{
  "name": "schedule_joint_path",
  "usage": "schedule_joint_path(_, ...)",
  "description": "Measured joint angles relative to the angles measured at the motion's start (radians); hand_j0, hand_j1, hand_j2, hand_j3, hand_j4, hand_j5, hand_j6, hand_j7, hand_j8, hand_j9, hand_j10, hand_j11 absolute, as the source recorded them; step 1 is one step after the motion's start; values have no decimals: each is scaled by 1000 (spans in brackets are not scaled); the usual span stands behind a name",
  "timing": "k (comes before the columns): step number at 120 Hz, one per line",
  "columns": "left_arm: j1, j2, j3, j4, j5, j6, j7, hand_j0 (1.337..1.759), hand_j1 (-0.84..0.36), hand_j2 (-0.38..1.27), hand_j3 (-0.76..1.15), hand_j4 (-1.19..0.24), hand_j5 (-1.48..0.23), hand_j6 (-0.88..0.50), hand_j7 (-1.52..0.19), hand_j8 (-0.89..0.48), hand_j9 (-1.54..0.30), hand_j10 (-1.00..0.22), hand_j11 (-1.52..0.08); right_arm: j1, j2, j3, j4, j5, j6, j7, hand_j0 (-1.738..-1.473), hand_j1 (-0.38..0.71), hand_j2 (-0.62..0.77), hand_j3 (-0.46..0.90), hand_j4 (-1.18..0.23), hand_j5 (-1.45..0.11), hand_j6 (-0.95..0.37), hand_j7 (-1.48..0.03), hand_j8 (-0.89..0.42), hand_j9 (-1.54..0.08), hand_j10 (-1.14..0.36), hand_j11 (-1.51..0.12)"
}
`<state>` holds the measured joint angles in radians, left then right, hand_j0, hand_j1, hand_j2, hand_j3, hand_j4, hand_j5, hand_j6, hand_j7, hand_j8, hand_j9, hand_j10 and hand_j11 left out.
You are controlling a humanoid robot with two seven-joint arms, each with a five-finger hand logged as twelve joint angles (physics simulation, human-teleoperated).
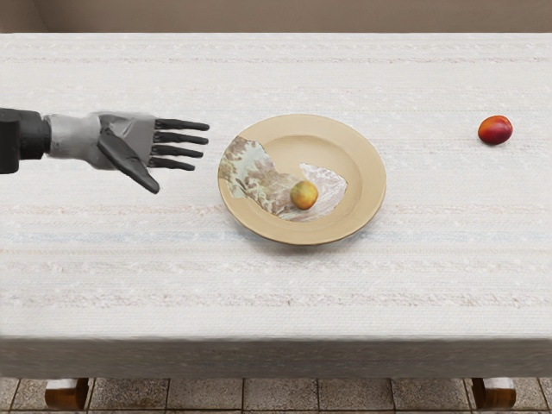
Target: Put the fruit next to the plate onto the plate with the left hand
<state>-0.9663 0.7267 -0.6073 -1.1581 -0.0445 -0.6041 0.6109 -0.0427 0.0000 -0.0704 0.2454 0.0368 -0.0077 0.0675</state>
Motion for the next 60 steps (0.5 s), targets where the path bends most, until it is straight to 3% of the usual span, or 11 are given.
schedule_joint_path(14, 25, 157, 0, 4, -59, -5, 0, 1658, 328, 15, 0, -17, -24, -14, -24, -13, -24, -16, -24, 0, 0, 1, 0, 0, 0, 0, -1658, -335, -2, 0, -11, -15, -11, -15, -11, -15, -11, -15)
schedule_joint_path(31, 52, 249, 4, 38, -72, -7, 0, 1658, 336, 8, 0, -10, -15, -8, -15, -8, -14, -10, -14, 0, 0, 1, 0, 0, 0, 0, -1658, -335, -2, 0, -11, -15, -11, -15, -11, -15, -11, -15)
schedule_joint_path(60, 74, 264, 12, 120, -72, -8, 0, 1658, 342, 2, 0, -5, -8, -4, -8, -4, -8, -5, -8, 0, 0, 1, 0, 0, 0, 0, -1658, -335, -2, 0, -11, -15, -11, -15, -11, -15, -11, -15)
